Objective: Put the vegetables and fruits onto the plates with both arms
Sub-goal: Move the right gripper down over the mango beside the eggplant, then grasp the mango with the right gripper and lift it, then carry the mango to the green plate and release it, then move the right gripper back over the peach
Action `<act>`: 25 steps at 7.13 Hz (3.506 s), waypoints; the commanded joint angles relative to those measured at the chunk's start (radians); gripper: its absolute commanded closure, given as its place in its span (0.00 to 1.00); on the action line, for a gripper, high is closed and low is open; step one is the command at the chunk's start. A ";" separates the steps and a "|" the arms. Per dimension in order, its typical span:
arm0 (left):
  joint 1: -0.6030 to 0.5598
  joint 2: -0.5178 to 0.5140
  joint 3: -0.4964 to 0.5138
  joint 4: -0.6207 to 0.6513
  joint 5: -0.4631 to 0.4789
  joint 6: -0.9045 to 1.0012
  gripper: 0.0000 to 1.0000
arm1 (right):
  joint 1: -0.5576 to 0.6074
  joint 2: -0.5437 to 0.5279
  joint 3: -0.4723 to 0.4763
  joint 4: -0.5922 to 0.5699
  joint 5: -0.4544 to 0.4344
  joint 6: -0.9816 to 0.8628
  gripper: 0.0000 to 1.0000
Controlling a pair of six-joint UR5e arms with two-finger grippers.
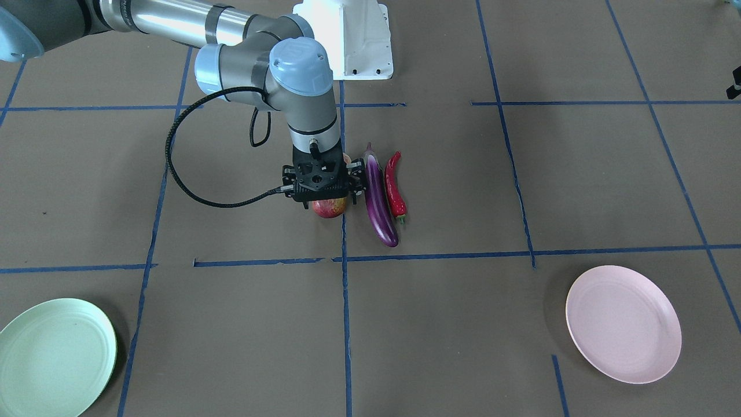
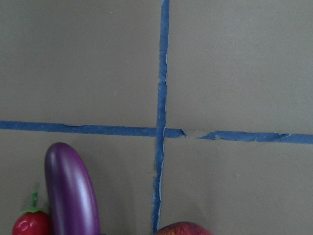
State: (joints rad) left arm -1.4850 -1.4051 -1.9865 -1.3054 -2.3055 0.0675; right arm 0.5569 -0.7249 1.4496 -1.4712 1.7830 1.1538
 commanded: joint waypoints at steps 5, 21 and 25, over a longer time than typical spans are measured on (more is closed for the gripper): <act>0.000 0.000 0.002 0.002 0.000 0.000 0.00 | -0.052 0.010 -0.098 -0.003 -0.017 -0.009 0.63; 0.000 -0.003 0.002 0.000 -0.078 -0.002 0.00 | 0.557 -0.271 -0.331 0.382 0.403 -0.645 0.00; 0.000 -0.032 0.000 0.002 -0.078 -0.005 0.00 | 0.415 -0.289 0.006 0.216 0.376 -0.351 0.00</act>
State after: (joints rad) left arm -1.4849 -1.4217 -1.9861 -1.3041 -2.3838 0.0640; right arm 1.0385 -1.0087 1.3081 -1.1582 2.1794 0.6830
